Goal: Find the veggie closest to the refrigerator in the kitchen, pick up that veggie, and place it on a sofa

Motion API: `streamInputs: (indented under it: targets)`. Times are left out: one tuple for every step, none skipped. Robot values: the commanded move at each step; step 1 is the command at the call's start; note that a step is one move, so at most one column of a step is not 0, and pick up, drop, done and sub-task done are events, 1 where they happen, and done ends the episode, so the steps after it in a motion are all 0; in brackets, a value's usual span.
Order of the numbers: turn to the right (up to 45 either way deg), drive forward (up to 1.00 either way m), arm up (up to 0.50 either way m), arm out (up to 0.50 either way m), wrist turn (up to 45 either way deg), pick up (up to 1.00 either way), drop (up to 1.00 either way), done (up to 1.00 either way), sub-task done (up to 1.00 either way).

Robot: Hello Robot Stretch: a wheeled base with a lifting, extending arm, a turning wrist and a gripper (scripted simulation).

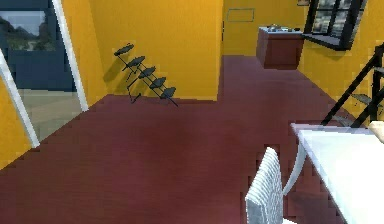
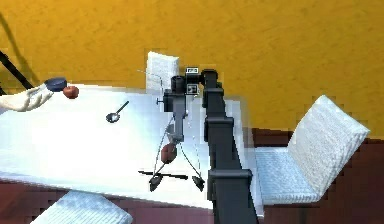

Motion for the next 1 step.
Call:
streamInputs:
  targets:
    - [0.0,0.0,0.0,0.0,45.0,0.0,0.0,0.0,0.0]
